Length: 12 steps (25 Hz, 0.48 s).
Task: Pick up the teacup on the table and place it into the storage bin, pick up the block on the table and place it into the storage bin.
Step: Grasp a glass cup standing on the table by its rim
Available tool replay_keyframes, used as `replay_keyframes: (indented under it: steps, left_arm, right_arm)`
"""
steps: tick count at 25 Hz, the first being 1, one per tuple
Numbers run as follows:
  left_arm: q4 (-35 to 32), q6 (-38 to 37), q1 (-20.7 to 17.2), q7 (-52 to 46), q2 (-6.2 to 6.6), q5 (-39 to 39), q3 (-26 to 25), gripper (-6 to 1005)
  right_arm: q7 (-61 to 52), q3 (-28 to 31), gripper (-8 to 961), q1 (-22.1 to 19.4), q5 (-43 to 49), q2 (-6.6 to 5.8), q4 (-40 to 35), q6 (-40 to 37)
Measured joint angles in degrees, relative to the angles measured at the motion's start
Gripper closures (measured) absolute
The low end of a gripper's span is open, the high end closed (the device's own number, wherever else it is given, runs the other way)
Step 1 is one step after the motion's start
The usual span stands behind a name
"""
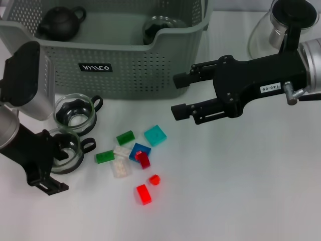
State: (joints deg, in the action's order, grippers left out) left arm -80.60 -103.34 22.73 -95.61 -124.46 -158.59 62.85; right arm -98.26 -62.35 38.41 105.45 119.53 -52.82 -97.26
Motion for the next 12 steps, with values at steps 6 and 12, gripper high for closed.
replay_keyframes:
  steps: [6,12]
  left_arm:
    - [0.4,0.2,0.3,0.0,-0.02,-0.1,0.0,329]
    - [0.4,0.4,0.2,-0.1,0.0,-0.2,0.0,641]
  right_arm:
    - [0.0,0.5,171,-0.1,-0.1,-0.04,-0.1,-0.3]
    - [0.0,0.9,170,-0.1,-0.3,-0.08,-0.3,-0.6]
